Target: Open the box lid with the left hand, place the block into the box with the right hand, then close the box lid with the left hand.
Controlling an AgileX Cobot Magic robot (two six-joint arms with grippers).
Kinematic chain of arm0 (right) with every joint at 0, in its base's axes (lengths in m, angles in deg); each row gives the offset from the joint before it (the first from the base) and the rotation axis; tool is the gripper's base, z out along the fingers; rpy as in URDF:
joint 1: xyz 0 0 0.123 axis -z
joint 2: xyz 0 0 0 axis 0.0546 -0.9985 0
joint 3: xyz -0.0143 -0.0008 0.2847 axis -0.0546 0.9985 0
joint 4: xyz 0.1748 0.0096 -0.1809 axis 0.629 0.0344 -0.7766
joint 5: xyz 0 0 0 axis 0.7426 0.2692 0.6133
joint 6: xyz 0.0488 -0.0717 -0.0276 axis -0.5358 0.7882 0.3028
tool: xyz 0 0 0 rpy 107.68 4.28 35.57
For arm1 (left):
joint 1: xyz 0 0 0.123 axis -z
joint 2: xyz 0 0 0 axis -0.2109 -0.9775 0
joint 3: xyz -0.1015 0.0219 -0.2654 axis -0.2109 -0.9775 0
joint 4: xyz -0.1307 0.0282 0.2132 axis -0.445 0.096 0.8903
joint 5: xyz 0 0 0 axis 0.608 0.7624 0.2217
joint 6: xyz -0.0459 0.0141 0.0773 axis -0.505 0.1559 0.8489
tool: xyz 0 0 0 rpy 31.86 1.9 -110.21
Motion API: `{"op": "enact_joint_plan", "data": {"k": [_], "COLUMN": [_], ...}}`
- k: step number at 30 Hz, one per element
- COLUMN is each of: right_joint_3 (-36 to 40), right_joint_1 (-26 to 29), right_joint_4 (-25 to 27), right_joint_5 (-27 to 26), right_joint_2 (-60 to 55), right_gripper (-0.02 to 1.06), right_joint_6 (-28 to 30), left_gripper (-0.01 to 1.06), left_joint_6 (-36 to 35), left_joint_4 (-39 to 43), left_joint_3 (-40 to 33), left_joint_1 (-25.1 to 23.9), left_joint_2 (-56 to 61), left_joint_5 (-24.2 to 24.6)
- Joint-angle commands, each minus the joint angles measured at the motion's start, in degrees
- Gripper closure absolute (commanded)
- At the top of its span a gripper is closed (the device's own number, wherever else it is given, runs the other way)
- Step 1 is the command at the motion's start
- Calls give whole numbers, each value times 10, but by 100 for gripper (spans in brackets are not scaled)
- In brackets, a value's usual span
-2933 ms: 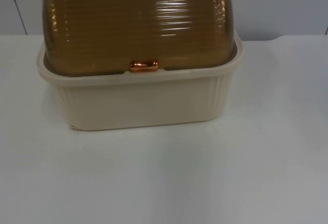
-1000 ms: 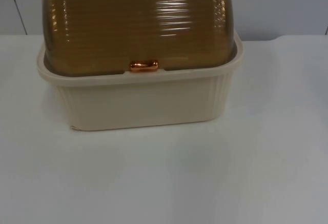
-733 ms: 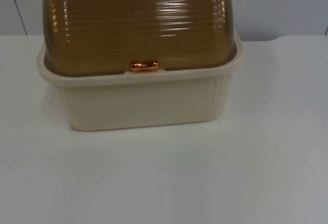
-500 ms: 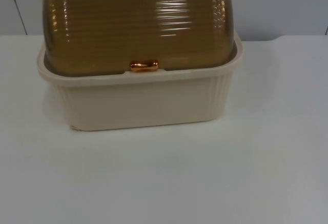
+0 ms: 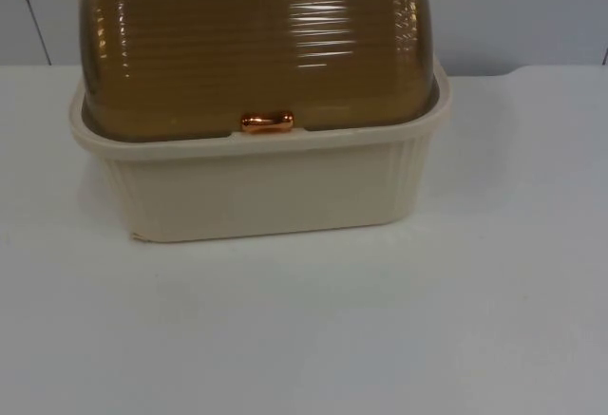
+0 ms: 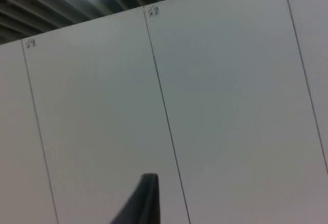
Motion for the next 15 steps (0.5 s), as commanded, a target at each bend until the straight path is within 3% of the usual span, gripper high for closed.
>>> {"op": "enact_joint_plan", "data": {"k": [1,5,9,15], "right_joint_3": [-4,-4,-4,42], "right_joint_1": [-12,-17,-17,-17], "right_joint_4": [-3,-2,4,17], "right_joint_5": [32,42,51,53], "right_joint_2": [36,73,77,77], "right_gripper": [0,0,0,0], "right_joint_6": [-8,-15,-24,-20], "left_gripper": [2,2,2,2], "left_joint_6": [-11,-24,-27,-27], "left_joint_4": [-5,-8,-14,4], "left_joint_3": [4,4,-11,-36], "left_joint_1": [-1,-1,-1,-1], "left_joint_2": [19,40,73,84], "left_joint_5": [22,61,67,111]}}
